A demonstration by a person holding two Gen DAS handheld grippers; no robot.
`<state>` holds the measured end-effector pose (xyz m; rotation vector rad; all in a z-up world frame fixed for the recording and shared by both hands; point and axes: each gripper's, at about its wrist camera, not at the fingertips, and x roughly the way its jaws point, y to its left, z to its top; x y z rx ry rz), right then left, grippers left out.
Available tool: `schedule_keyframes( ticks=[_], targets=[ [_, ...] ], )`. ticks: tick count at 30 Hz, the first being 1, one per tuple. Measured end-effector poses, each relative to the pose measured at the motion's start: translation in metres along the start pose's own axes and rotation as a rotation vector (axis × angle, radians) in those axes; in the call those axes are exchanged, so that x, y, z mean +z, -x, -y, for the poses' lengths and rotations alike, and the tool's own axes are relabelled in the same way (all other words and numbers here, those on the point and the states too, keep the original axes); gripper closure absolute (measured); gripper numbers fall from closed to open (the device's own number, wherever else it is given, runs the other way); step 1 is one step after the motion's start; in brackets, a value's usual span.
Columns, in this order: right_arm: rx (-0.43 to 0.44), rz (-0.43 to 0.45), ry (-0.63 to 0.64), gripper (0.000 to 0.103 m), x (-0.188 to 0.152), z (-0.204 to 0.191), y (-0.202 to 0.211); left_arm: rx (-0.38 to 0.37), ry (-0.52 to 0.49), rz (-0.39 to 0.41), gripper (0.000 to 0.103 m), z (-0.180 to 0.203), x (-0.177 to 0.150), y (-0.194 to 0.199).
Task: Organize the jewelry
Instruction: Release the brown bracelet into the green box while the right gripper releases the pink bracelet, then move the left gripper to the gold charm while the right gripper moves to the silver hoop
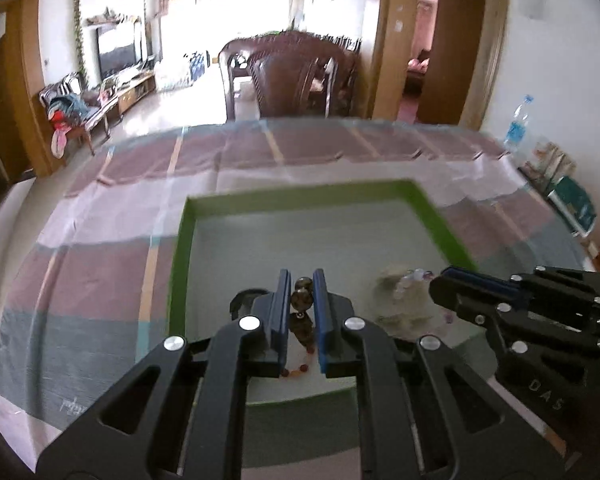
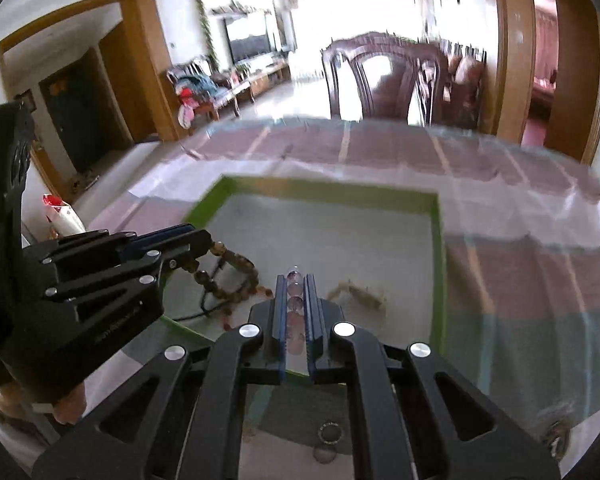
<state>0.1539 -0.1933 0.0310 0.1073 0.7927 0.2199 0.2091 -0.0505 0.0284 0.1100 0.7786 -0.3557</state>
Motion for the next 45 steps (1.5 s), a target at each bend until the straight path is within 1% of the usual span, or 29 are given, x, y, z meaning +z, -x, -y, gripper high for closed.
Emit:
schedule_keyframes(
  ticks=[2,5,8,9,11,13,14,16,18,19,21,22,25,27,28,29,31,32,35,38,41,45],
  targets=[
    [-0.009,-0.037,-0.027,0.095,-0.004,0.006,-0.017,0.012,0.006,-0.02,0.092,-0.003,-0.005,-0.013],
    [-0.024,-0.065,-0.042,0.095,-0.008,0.01,-0.03,0.017,0.015,-0.035,0.091,-0.007,-0.008,-0.024],
    [-0.064,-0.07,-0.03,0.094,-0.011,0.009,-0.033,0.013,0.014,-0.039,0.091,-0.007,-0.012,-0.026],
    [-0.065,-0.071,-0.027,0.093,-0.011,0.008,-0.032,0.012,0.014,-0.034,0.09,-0.007,-0.012,-0.024],
    [-0.054,-0.069,-0.033,0.083,-0.011,0.01,-0.026,0.009,0.01,-0.028,0.084,-0.005,-0.012,-0.019],
    [-0.046,-0.055,-0.035,0.079,-0.012,0.008,-0.013,0.006,0.006,-0.016,0.075,-0.004,-0.013,-0.011],
    [-0.044,-0.047,-0.028,0.074,-0.013,0.007,-0.006,0.007,0.002,-0.01,0.072,-0.002,-0.014,-0.006],
    [-0.038,-0.03,-0.015,0.069,-0.017,0.007,0.011,0.013,-0.009,-0.007,0.07,0.001,-0.017,0.006],
    [-0.029,-0.019,-0.004,0.068,-0.021,0.007,0.024,-0.001,-0.018,-0.008,0.067,0.005,-0.022,0.019],
    [-0.02,-0.018,0.004,0.068,-0.027,0.007,0.034,-0.01,-0.019,-0.009,0.062,0.006,-0.025,0.025],
    [-0.01,-0.021,0.014,0.068,-0.036,0.007,0.044,-0.02,-0.02,-0.001,0.056,0.008,-0.032,0.037],
    [-0.005,-0.029,0.025,0.068,-0.044,0.007,0.049,-0.024,-0.024,0.009,0.055,0.01,-0.038,0.044],
    [-0.012,-0.055,0.044,0.068,-0.064,0.009,0.048,-0.017,-0.048,0.035,0.054,0.018,-0.058,0.057],
    [-0.007,-0.072,0.029,0.068,-0.078,0.016,0.038,-0.009,-0.069,0.037,0.05,0.025,-0.071,0.056],
    [0.0,-0.075,0.011,0.068,-0.082,0.019,0.033,-0.011,-0.076,0.037,0.045,0.028,-0.077,0.054],
    [-0.004,-0.082,-0.018,0.068,-0.088,0.025,0.023,-0.019,-0.089,0.031,0.044,0.031,-0.083,0.051],
    [-0.039,-0.123,-0.025,0.068,-0.095,0.029,0.008,-0.045,-0.113,0.0,0.044,0.037,-0.091,0.041],
    [-0.049,-0.143,-0.017,0.068,-0.097,0.028,0.001,-0.065,-0.124,-0.03,0.044,0.039,-0.095,0.035],
    [-0.073,-0.167,0.013,0.068,-0.104,0.023,-0.012,-0.109,-0.148,-0.092,0.044,0.045,-0.104,0.022],
    [-0.072,-0.192,0.053,0.068,-0.109,0.015,-0.014,-0.114,-0.175,-0.129,0.044,0.051,-0.11,0.015],
    [-0.036,-0.239,0.084,0.068,-0.116,0.008,-0.019,-0.105,-0.18,-0.157,0.043,0.053,-0.114,0.007],
    [0.065,-0.274,0.132,0.068,-0.122,-0.002,-0.014,-0.087,-0.161,-0.177,0.042,0.045,-0.116,0.001]
  ],
)
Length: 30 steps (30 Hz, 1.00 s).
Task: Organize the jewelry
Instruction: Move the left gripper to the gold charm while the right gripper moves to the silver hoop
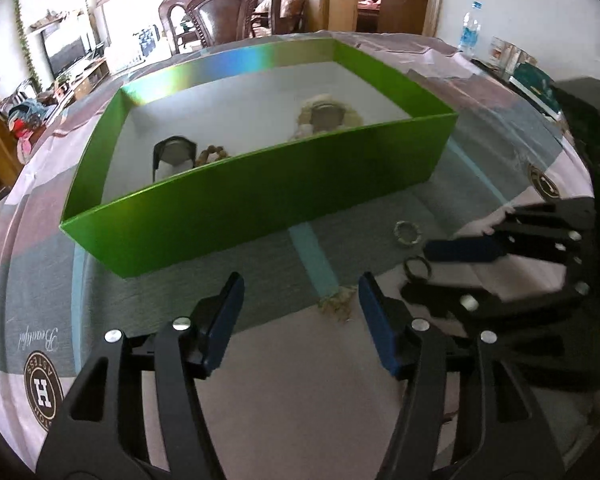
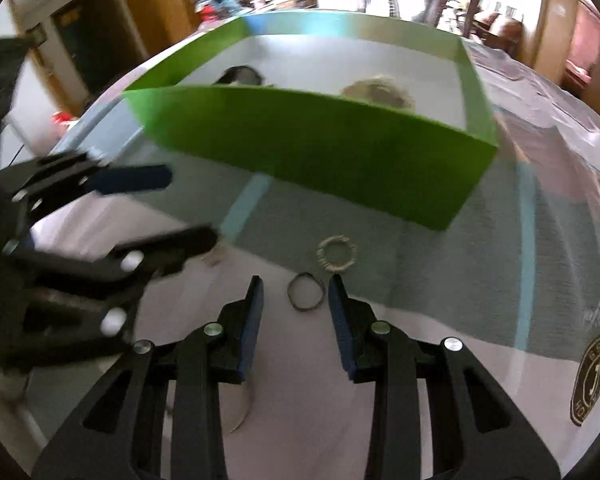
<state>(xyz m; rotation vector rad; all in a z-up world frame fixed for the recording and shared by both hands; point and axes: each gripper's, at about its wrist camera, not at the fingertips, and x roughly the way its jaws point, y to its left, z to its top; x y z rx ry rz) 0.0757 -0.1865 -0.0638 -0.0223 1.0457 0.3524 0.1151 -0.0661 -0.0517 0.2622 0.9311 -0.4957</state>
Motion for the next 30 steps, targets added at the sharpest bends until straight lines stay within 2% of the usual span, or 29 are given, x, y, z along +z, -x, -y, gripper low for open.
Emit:
schedule_keyframes(
  ticks=[2,10,13,17,23,26,30],
  targets=[
    [0.021,-0.012,0.005,0.068,-0.001,0.0,0.001,-0.001,0.011,-0.005,0.041,-0.004,-0.002,-0.001],
    [-0.067,-0.016,-0.018,0.068,-0.003,0.015,0.006,-0.008,-0.035,-0.022,0.038,0.004,-0.008,-0.009],
    [-0.066,-0.018,-0.012,0.068,-0.004,0.019,0.01,0.012,-0.037,-0.038,0.043,0.005,-0.009,-0.014],
    [-0.04,-0.021,0.057,0.063,-0.012,0.009,0.017,0.049,0.015,-0.053,0.049,-0.007,-0.008,-0.019],
    [-0.017,-0.028,0.191,0.061,-0.022,-0.019,0.018,0.068,0.045,-0.053,0.049,-0.016,-0.006,-0.021],
    [-0.06,-0.05,0.22,0.061,-0.027,-0.025,0.009,0.07,0.039,-0.053,0.047,-0.014,-0.006,-0.021],
    [-0.103,-0.033,0.178,0.061,-0.024,-0.017,0.008,0.071,0.04,-0.053,0.046,-0.014,-0.005,-0.022]
  ],
)
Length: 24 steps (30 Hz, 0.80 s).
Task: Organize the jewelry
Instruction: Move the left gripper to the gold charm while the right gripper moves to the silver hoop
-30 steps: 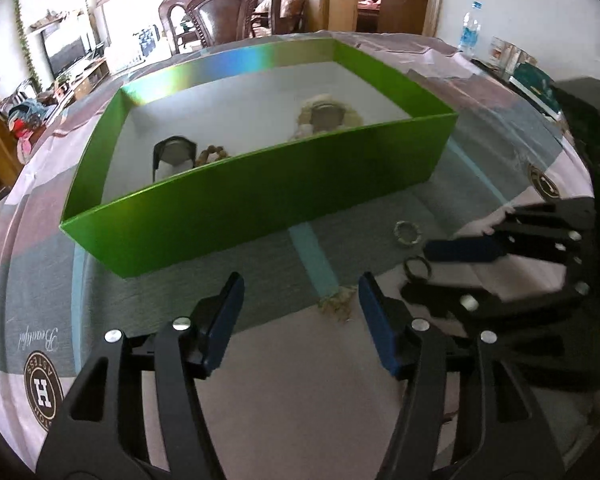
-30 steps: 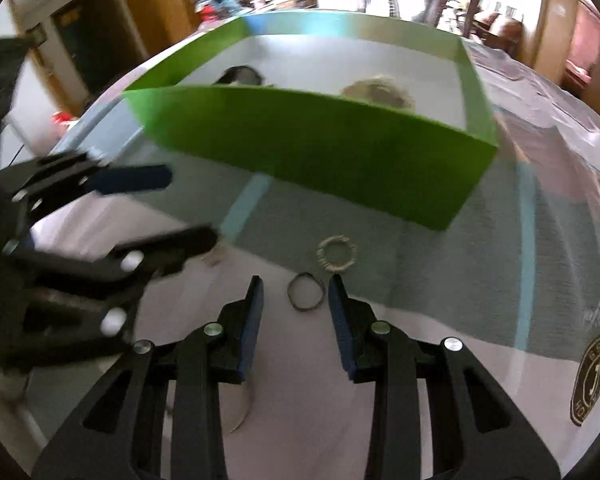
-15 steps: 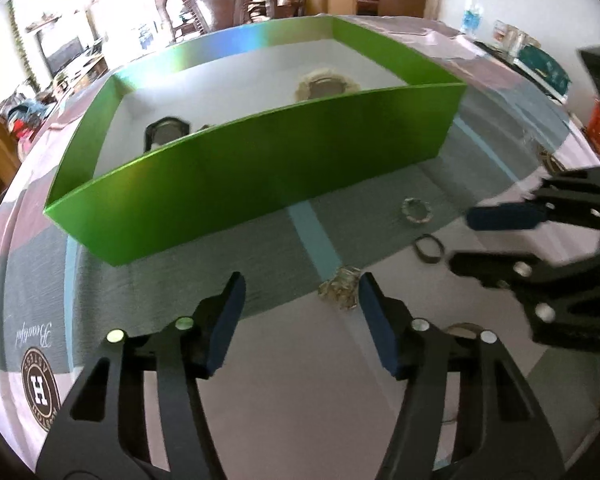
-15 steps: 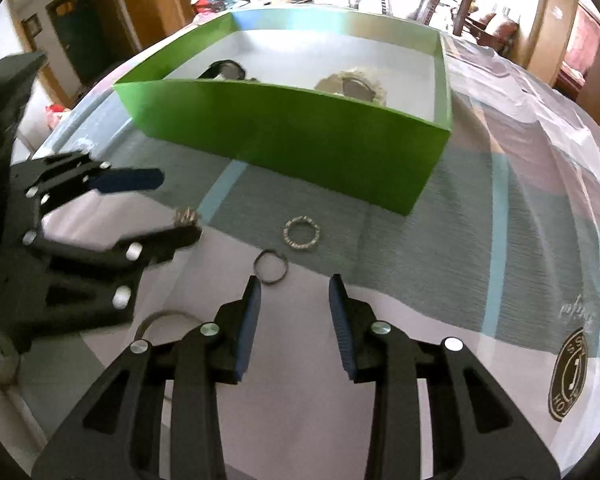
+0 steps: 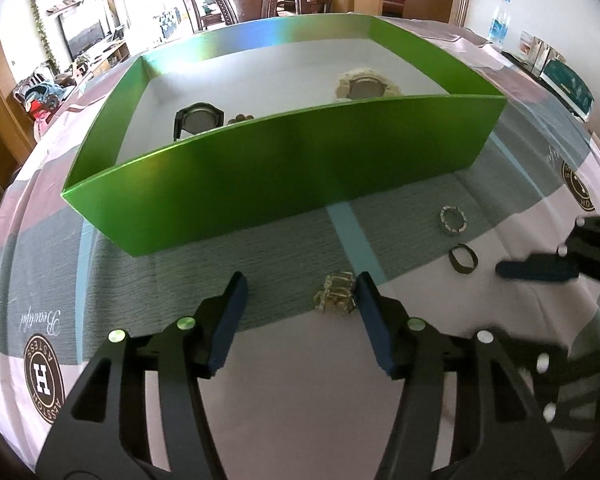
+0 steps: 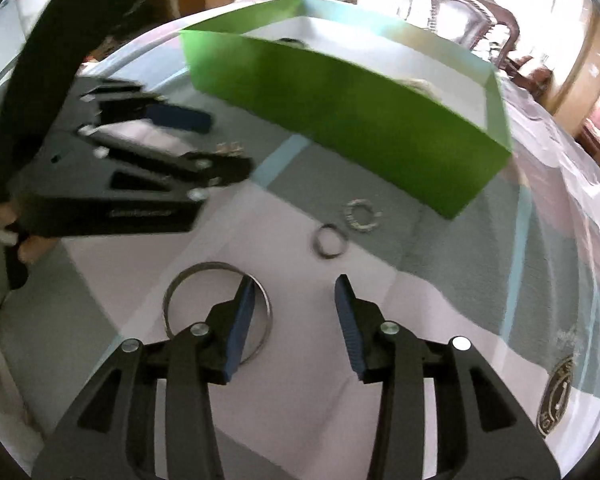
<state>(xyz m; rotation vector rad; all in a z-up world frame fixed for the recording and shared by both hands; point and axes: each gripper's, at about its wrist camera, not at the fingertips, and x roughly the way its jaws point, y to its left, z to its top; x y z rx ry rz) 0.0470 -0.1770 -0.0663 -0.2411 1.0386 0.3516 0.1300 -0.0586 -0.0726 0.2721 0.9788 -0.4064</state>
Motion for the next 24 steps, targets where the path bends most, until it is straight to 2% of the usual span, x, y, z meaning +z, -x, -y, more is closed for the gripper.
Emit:
schedule_keyframes(
  ticks=[4,7,12,14,24],
  targets=[
    [-0.062,-0.003,-0.116,0.061,0.004,0.024,-0.003,0.0,-0.004,0.001,0.046,0.002,0.0,0.0],
    [-0.052,0.008,-0.179,0.061,0.005,0.038,0.0,-0.002,-0.009,0.006,0.046,0.002,0.0,0.001],
    [-0.052,0.015,-0.16,0.061,0.006,0.034,0.0,-0.004,-0.008,0.008,0.047,0.002,0.0,0.001],
    [-0.059,0.008,-0.154,0.061,0.004,0.034,-0.001,0.0,-0.002,0.011,0.051,0.001,-0.001,0.001],
    [-0.07,0.007,-0.167,0.061,0.004,0.032,-0.004,0.026,-0.009,0.032,0.051,0.006,-0.003,0.003]
  ],
)
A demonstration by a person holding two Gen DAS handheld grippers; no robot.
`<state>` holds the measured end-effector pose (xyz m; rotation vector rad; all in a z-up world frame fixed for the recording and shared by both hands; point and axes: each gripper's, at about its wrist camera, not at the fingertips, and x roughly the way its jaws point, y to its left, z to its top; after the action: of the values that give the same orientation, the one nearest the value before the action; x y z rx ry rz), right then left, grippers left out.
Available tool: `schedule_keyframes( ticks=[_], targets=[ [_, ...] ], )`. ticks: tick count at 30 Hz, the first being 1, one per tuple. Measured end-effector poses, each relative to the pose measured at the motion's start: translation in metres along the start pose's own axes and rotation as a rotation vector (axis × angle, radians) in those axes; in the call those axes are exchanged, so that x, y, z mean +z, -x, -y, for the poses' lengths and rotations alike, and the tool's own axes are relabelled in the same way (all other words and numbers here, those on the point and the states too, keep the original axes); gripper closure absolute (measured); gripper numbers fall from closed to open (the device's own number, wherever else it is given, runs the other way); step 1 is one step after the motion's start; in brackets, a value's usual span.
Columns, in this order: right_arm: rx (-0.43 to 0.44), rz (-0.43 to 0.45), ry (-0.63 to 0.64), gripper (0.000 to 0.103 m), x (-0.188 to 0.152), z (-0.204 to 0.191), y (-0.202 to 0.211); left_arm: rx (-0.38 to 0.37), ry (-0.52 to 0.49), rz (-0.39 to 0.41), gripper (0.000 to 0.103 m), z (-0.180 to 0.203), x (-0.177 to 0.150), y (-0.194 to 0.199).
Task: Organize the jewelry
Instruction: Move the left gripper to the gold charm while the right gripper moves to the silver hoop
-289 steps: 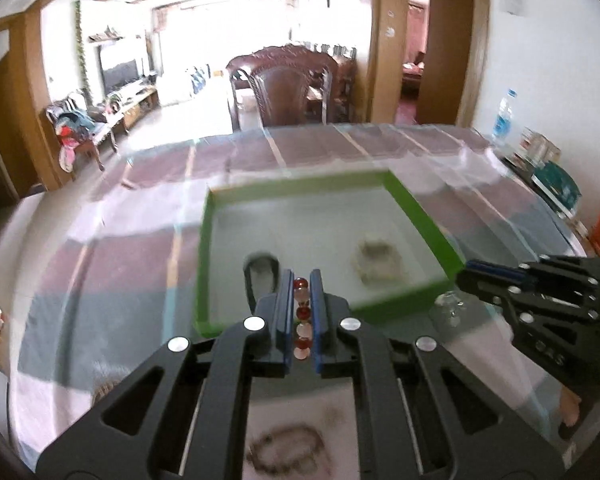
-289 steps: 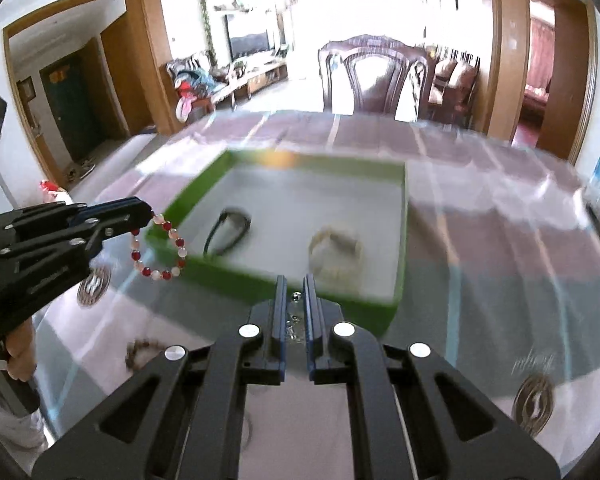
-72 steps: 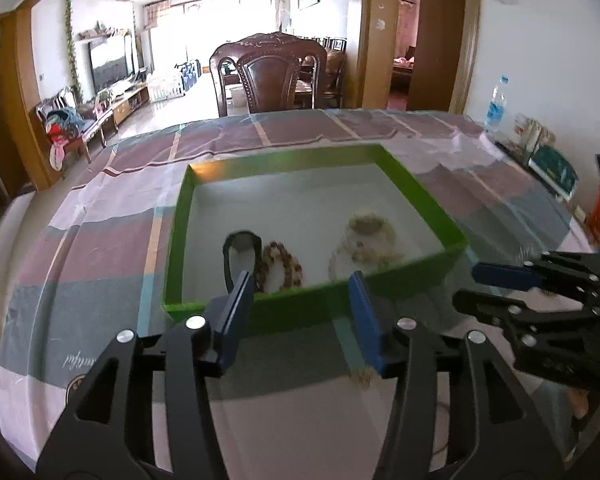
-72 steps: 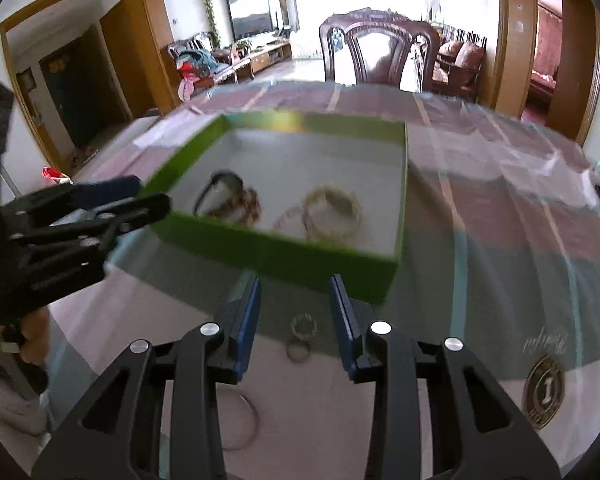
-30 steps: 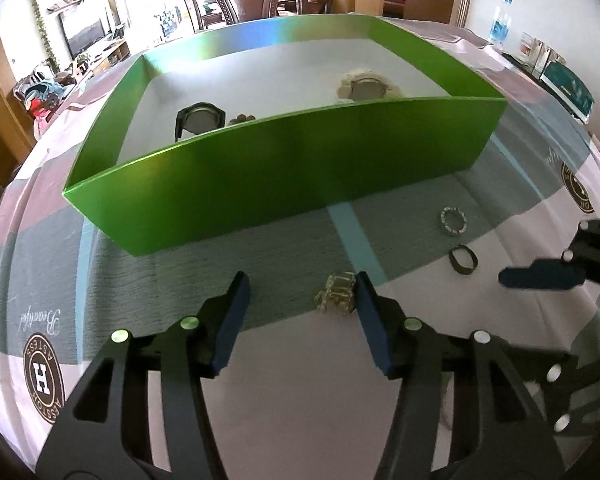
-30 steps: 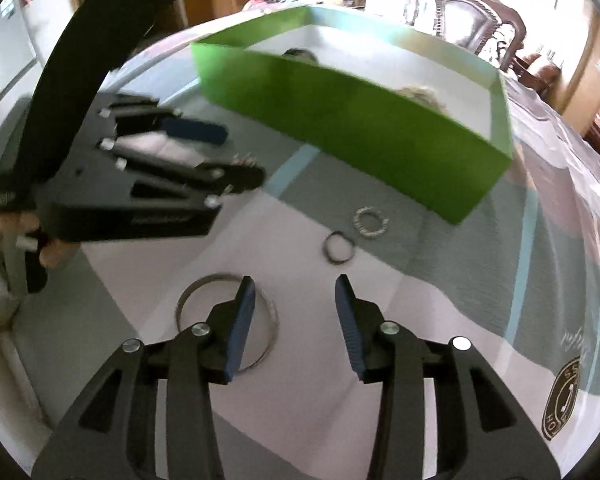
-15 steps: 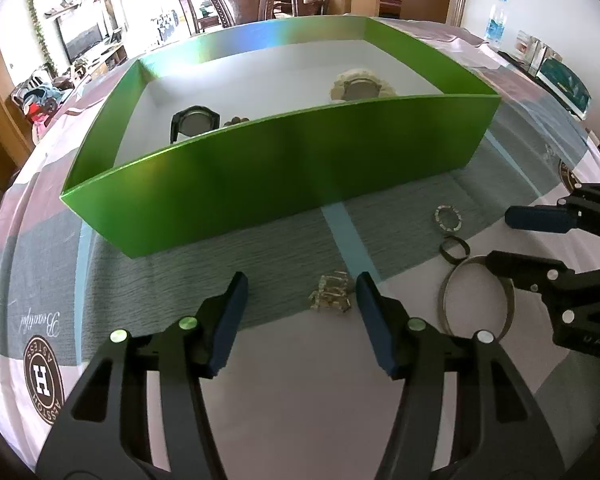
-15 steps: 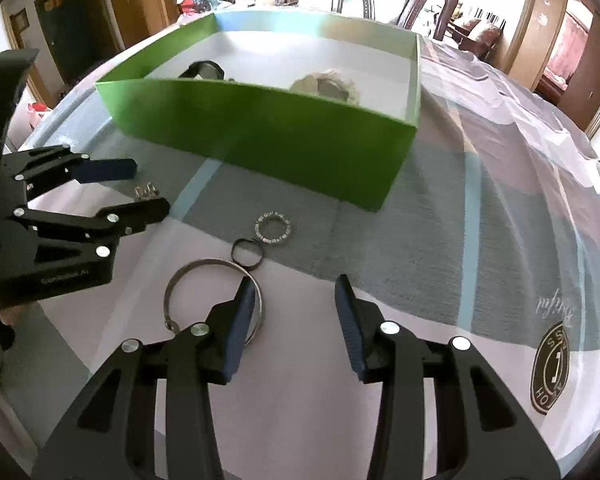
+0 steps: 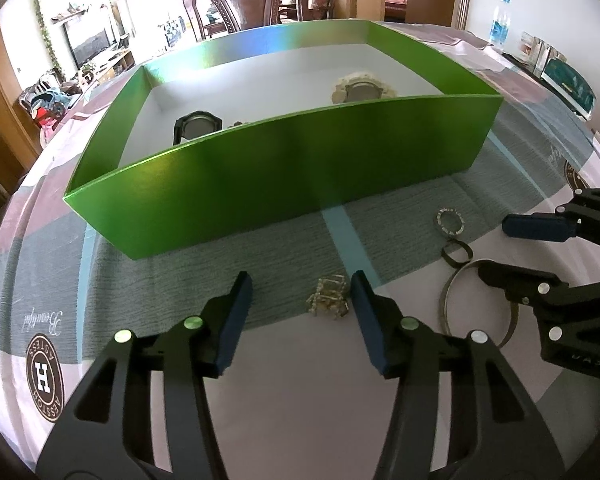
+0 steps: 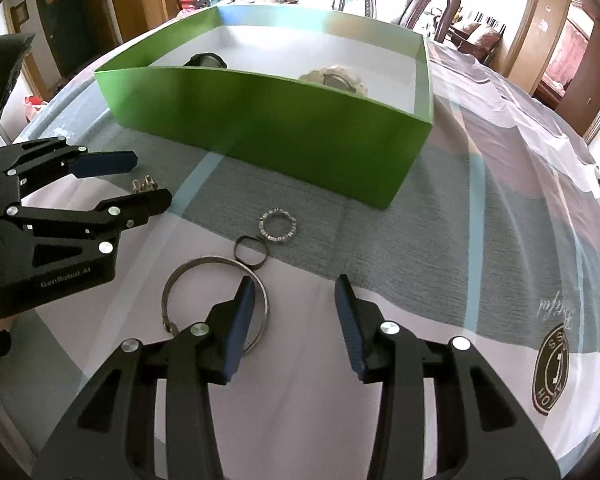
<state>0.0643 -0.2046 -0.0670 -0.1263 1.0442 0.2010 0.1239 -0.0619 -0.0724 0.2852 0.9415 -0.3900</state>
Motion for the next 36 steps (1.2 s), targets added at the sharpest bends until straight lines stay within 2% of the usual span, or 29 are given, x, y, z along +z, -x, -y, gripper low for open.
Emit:
schedule_keyframes(
  ticks=[7,11,15,18,20,23,26,29,31,33,34,36],
  targets=[
    [0.014,0.001,-0.018,0.061,0.001,0.001,-0.001,-0.009,0.001,-0.003,0.051,0.0,0.0,-0.001],
    [0.014,0.004,-0.014,0.061,0.001,0.001,-0.001,0.002,0.01,-0.006,0.044,-0.002,0.001,-0.002],
    [0.017,0.005,-0.019,0.061,0.001,0.0,-0.001,-0.004,0.017,-0.006,0.044,-0.003,0.001,-0.002],
    [0.042,0.009,-0.012,0.078,0.001,-0.001,0.0,-0.021,0.014,-0.004,0.054,-0.002,0.0,-0.001],
    [0.054,0.014,0.008,0.09,0.001,-0.006,0.001,-0.039,0.006,-0.001,0.066,0.0,0.0,0.0],
    [0.059,0.018,0.028,0.095,0.0,-0.011,0.001,-0.046,0.002,0.0,0.079,0.001,-0.001,0.001],
    [0.089,0.016,0.03,0.095,-0.001,-0.013,0.002,-0.058,0.007,-0.007,0.084,0.0,-0.001,0.001],
    [0.151,0.007,0.037,0.095,-0.001,-0.017,0.003,-0.062,0.011,-0.009,0.084,-0.001,-0.001,0.001],
    [0.154,0.006,0.039,0.094,-0.001,-0.018,0.003,-0.064,0.017,-0.009,0.082,-0.002,0.0,0.0],
    [0.159,0.004,0.029,0.091,0.0,-0.017,0.003,-0.058,0.022,-0.01,0.071,-0.003,0.0,0.0],
    [0.163,0.003,0.024,0.086,0.0,-0.017,0.003,-0.055,0.024,-0.011,0.062,-0.003,0.0,-0.001],
    [0.159,0.005,0.022,0.081,0.0,-0.016,0.004,-0.051,0.024,-0.01,0.059,-0.003,0.0,-0.002]
  ],
)
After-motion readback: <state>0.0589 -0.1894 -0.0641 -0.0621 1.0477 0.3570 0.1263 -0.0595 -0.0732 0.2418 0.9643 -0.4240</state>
